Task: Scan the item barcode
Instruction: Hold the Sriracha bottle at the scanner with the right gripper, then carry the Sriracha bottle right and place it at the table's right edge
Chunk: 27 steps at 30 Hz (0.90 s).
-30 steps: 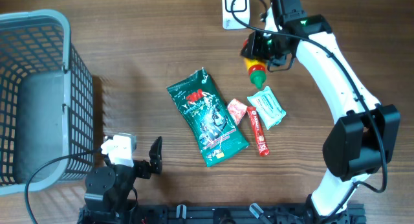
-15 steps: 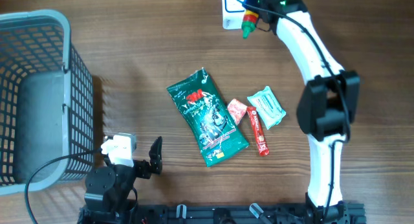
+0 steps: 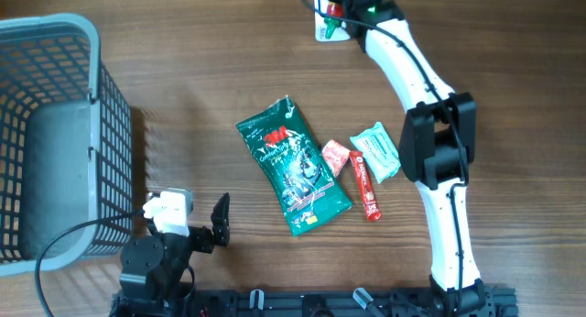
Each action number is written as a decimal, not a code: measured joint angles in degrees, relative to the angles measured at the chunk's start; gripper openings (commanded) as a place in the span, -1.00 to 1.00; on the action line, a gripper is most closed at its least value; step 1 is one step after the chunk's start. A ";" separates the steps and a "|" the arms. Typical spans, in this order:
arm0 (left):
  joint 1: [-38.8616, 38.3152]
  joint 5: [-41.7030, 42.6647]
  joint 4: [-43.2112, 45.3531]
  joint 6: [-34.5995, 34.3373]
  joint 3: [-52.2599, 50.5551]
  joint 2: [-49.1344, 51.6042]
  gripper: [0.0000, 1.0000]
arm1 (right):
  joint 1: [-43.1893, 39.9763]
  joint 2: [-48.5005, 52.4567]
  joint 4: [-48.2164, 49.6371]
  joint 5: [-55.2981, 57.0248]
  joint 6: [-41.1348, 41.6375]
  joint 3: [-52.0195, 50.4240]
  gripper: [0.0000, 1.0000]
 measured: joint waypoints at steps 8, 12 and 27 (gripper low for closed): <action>0.00 0.00 0.00 0.00 0.00 0.00 1.00 | -2.36 -1.36 -22.21 11.80 -0.20 6.67 -0.26; 0.00 0.00 0.00 0.00 0.00 0.00 1.00 | -8.48 -5.35 -30.73 18.62 2.29 8.39 -0.28; 0.00 0.00 0.00 0.00 0.00 0.00 1.00 | -32.02 2.73 -39.58 21.51 21.44 8.79 -0.04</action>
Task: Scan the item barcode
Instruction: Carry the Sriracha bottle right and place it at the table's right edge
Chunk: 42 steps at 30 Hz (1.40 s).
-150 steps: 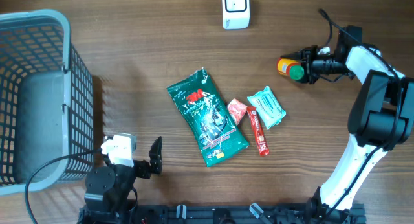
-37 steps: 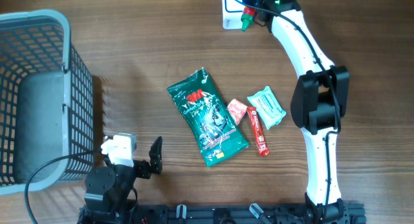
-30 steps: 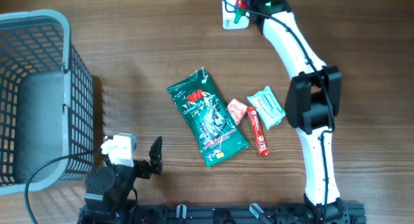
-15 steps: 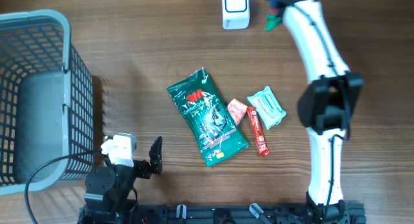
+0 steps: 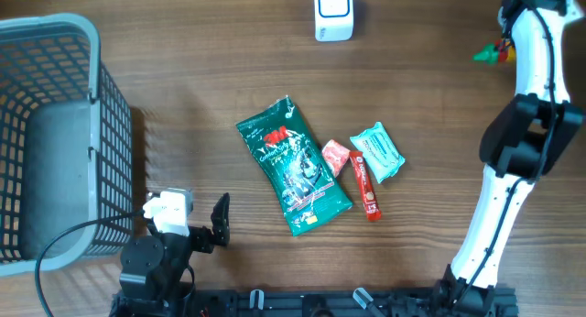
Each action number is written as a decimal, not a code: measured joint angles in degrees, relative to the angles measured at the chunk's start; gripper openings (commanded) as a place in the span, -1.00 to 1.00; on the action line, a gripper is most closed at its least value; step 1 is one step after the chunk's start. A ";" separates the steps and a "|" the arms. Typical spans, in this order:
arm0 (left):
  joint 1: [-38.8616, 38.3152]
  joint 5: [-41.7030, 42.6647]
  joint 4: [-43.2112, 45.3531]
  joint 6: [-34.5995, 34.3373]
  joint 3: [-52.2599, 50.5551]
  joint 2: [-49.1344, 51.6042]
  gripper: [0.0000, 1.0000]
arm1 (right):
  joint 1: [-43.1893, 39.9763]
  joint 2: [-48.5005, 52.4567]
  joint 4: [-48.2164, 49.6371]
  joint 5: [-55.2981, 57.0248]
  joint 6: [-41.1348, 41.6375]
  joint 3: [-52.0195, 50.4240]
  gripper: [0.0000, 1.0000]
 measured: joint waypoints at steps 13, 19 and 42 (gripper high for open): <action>0.00 0.00 0.00 0.00 0.00 0.00 1.00 | -7.65 2.75 -12.31 3.58 9.11 -0.02 0.99; 0.00 0.00 0.00 0.00 0.00 0.00 1.00 | -2.47 -7.06 -16.59 -0.61 10.12 -0.04 0.99; 0.00 0.00 0.00 0.00 0.00 0.00 1.00 | 20.28 -46.82 -33.88 -29.88 -4.57 -1.33 0.99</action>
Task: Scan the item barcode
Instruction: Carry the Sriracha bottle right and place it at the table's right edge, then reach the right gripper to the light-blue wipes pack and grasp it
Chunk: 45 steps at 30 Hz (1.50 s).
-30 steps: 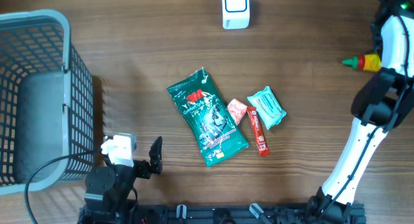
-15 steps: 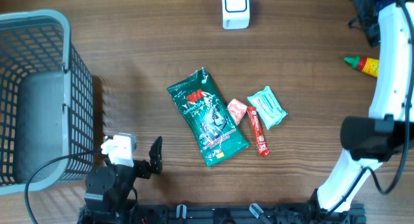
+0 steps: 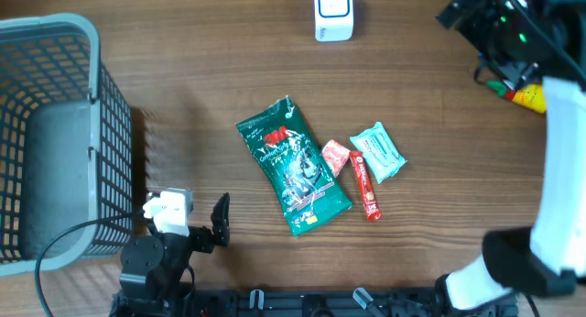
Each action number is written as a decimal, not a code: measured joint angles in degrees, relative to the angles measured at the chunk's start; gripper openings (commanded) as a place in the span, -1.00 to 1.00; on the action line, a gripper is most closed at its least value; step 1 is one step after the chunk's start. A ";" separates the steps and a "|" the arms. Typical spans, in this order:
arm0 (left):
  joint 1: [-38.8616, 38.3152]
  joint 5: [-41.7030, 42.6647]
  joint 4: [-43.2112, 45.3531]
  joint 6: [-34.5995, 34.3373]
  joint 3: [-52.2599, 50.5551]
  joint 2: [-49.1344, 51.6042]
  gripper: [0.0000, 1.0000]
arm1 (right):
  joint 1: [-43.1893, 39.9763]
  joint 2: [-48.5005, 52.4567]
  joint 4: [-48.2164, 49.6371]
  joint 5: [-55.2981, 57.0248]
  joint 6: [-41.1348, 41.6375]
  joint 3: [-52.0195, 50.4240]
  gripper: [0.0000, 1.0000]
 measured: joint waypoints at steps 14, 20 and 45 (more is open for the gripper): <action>0.00 0.00 0.09 0.00 0.00 -0.07 1.00 | -0.02 -26.73 12.24 3.26 5.31 -53.79 0.99; 0.00 0.00 0.09 0.00 0.00 -0.04 1.00 | 0.00 -27.19 19.98 -1.42 5.51 -69.64 0.99; 0.00 0.00 0.09 0.00 0.00 -0.04 1.00 | 0.00 -27.34 58.42 -16.31 15.43 -98.77 0.74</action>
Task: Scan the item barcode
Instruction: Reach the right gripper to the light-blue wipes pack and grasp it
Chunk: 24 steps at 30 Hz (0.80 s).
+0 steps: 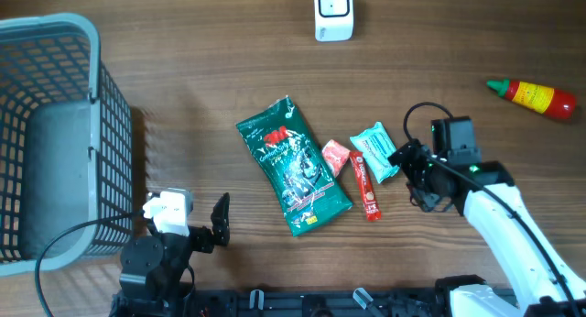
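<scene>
The white scanner (331, 13) stands at the table's far edge. A red sauce bottle (533, 96) with a green cap lies alone at the far right. In the middle lie a green bag (293, 166), a small red packet (335, 157), a red stick pack (366, 185) and a teal packet (377, 151). My right gripper (409, 177) hangs open just right of the teal packet, holding nothing. My left gripper (220, 221) rests open near the front left, away from the items.
A grey mesh basket (92, 51) fills the left side of the table, with a cable running from it to the left arm's base. The right arm reaches in from the front right corner.
The right arm was stretched over the far right with the sauce bottle beneath it. Now the bottle lies alone there and the gripper is beside the teal packet. The left arm is unchanged.
My right gripper first held the sauce bottle at the scanner. Then it had the bottle at the far right edge, and later lower over the right side of the table. Now the bottle lies there and the gripper is open near the middle items.
</scene>
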Each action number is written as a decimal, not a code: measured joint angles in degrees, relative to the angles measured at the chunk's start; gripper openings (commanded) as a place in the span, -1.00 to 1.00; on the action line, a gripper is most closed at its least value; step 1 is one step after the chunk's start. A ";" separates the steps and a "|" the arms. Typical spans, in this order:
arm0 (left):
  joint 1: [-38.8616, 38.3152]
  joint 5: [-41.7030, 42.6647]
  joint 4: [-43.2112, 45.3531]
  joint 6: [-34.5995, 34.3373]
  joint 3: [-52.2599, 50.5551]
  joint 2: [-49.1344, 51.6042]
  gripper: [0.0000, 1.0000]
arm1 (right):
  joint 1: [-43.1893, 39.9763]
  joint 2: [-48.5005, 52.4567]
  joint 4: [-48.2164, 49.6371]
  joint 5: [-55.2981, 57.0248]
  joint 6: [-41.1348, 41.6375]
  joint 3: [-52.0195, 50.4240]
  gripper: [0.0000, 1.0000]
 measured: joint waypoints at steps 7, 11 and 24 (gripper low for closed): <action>0.00 0.00 0.04 0.00 0.00 0.00 1.00 | 0.00 0.11 18.14 -3.41 5.22 -10.29 0.54; 0.00 0.00 0.09 0.00 0.00 0.00 1.00 | -0.02 4.90 27.93 -4.17 6.91 -12.72 0.25; 0.00 0.00 0.07 0.00 0.00 0.00 1.00 | -0.61 16.39 33.33 -12.74 6.03 -8.04 -0.91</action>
